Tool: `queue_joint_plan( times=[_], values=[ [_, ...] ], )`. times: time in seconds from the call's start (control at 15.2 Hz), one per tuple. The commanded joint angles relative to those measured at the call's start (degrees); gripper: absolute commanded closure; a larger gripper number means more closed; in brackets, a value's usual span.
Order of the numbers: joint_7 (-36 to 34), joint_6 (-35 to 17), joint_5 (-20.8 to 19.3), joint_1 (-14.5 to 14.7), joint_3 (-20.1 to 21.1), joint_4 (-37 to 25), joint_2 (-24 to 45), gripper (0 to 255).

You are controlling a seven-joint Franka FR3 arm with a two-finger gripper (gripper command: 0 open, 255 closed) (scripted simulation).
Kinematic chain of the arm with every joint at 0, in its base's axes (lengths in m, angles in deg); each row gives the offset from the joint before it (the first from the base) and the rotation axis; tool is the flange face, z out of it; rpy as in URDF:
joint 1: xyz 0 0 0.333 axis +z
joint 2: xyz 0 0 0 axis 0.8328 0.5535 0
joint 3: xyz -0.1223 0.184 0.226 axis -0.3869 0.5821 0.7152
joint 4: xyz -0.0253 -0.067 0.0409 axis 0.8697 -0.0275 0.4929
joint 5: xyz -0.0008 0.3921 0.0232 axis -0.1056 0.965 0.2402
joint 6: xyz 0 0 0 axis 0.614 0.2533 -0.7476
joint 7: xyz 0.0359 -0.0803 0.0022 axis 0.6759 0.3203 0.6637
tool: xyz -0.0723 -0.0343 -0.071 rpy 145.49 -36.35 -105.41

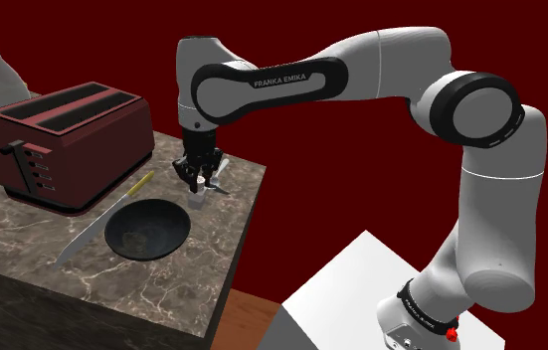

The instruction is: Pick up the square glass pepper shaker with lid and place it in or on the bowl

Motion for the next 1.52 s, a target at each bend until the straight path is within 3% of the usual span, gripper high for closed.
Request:
queue_joint_plan(
  times=[0.0,1.45],
  values=[
    [0.0,0.0,0.0,0.0,0.0,0.0,0.0,255],
    [0.2,14.0,0.9,0.4,0.6,-11.4,-2.7,255]
  ],
)
